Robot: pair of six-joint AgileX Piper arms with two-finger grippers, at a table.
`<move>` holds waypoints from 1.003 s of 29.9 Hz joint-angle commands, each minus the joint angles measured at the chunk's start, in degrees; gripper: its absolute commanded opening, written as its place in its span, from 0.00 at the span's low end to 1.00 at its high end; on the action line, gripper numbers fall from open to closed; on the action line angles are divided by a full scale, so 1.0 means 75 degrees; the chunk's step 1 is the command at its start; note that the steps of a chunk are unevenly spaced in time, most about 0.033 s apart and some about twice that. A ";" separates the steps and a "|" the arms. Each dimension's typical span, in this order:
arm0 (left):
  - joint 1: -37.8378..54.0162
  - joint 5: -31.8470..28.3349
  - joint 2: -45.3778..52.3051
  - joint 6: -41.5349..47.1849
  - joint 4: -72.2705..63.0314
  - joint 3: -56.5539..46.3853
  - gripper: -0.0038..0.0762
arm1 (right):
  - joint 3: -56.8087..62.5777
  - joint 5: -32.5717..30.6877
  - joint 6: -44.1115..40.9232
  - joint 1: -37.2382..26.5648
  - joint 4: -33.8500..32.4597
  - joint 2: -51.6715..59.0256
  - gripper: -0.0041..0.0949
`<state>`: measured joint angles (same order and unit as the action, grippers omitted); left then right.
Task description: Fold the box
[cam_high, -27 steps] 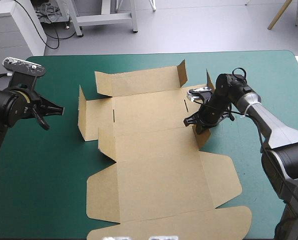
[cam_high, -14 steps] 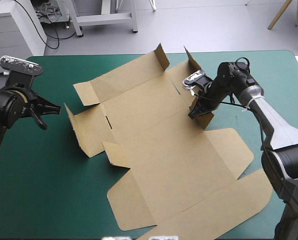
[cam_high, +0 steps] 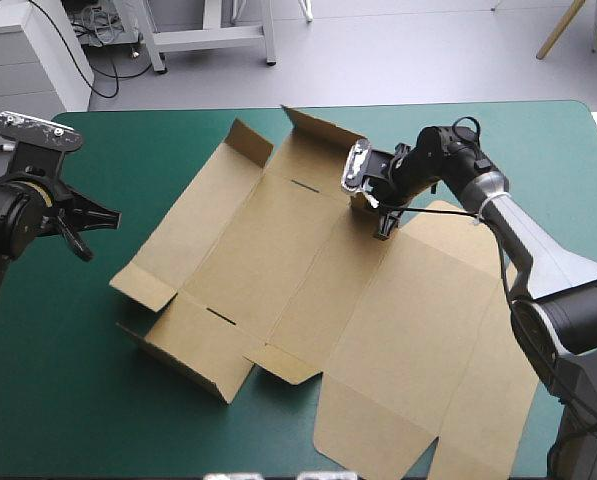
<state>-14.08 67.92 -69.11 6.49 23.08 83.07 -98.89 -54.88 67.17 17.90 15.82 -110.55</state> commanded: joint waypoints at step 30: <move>0.0009 -0.0261 0.0173 0.0084 0.0068 0.0202 0.04 | -0.0781 0.2072 0.2594 0.2026 0.0063 -0.0475 0.27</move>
<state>-14.08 68.46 -69.11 6.49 22.83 83.07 -102.86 -43.62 90.12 33.21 17.34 -117.82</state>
